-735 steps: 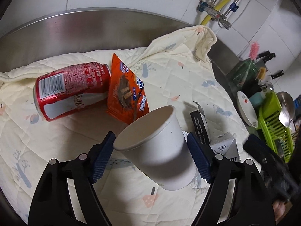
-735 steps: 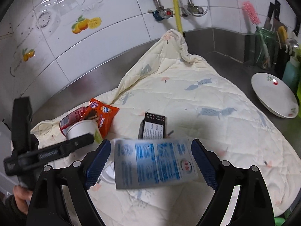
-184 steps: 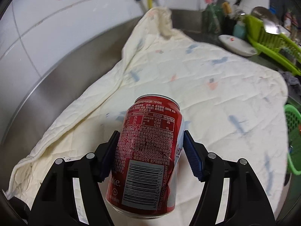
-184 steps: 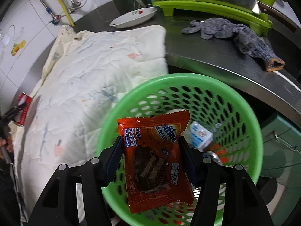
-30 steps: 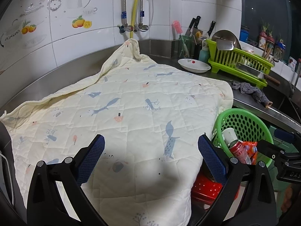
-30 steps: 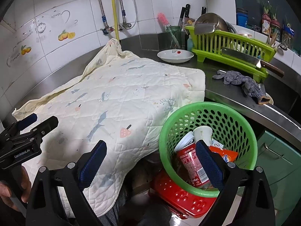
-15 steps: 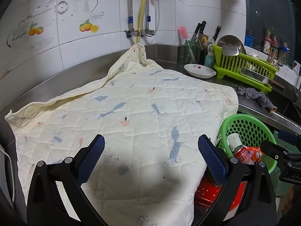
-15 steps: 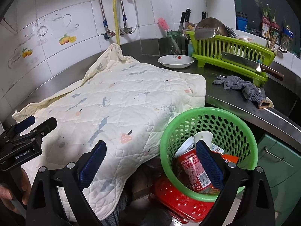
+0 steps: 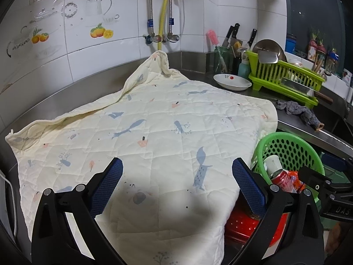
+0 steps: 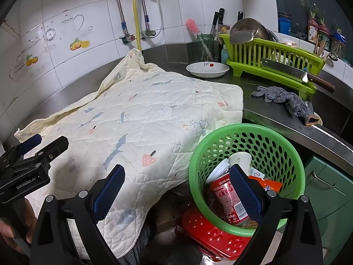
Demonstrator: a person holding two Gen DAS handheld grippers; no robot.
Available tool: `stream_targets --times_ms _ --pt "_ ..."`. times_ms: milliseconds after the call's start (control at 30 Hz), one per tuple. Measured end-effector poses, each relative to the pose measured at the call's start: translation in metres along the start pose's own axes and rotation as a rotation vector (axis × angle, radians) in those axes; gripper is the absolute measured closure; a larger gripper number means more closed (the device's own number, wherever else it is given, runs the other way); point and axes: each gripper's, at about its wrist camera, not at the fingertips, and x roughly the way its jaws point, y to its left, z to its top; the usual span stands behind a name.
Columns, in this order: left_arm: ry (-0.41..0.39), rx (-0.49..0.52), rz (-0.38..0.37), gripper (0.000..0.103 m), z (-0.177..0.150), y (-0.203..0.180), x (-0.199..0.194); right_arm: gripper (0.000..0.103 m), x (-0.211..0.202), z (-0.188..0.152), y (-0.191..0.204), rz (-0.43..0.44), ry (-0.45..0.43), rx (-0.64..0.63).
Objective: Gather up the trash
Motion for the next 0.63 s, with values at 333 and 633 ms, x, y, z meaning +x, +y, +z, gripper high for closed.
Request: stream_targets --times_ms 333,633 --pt "-0.012 0.003 0.004 0.005 -0.0008 -0.0026 -0.0010 0.011 0.0014 -0.0008 0.0009 -0.002 0.005 0.002" --pt "0.004 -0.026 0.016 0.005 0.0000 0.0040 0.0007 0.011 0.0012 -0.0010 0.0008 -0.001 0.005 0.002"
